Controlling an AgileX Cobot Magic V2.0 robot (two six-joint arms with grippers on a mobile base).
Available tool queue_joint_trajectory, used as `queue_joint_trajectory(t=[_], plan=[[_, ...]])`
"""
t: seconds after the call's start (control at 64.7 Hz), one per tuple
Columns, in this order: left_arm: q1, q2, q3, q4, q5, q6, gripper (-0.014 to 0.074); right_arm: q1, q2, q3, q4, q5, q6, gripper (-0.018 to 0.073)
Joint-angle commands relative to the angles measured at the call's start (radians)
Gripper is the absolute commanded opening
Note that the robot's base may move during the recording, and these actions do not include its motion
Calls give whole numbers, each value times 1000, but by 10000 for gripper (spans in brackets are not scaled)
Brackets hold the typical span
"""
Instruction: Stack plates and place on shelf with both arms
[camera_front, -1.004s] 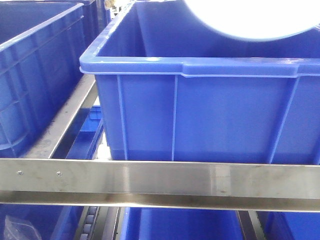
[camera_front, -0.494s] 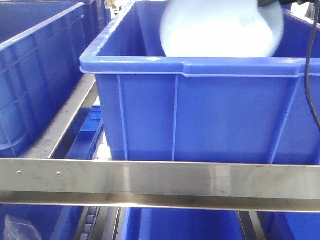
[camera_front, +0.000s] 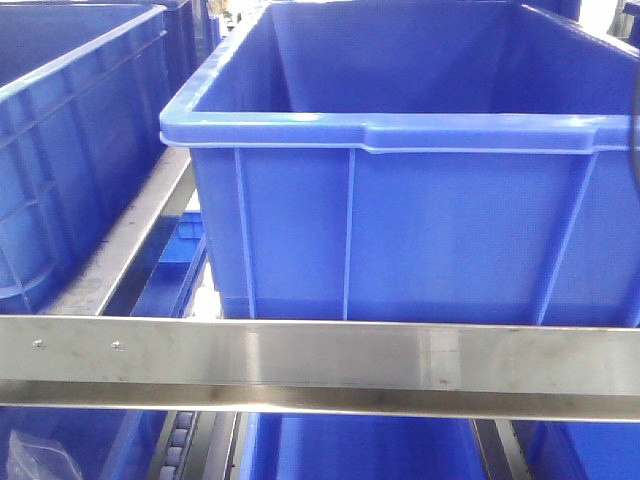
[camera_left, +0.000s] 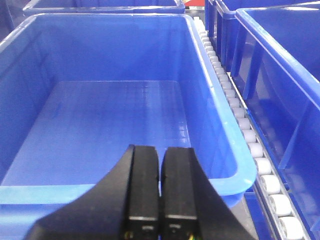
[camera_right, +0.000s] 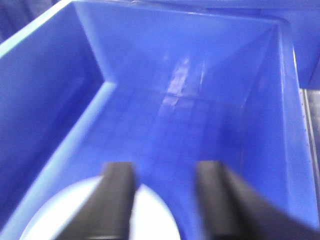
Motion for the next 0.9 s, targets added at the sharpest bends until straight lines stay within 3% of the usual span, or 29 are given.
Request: queue_joint_trajectory(t=[0.0, 0.216, 0.51, 0.881], plan=[[4, 2, -39, -3, -80, -4, 82, -5, -83, 6, -6, -50, -3, 189], [4, 2, -39, -3, -80, -4, 82, -5, -284, 194, -6, -55, -3, 44], [4, 2, -39, -3, -80, -4, 82, -5, -640, 446, -6, -54, -3, 48], [4, 2, -39, -3, -80, -4, 82, -5, -850, 512, 2, -34, -2, 49]])
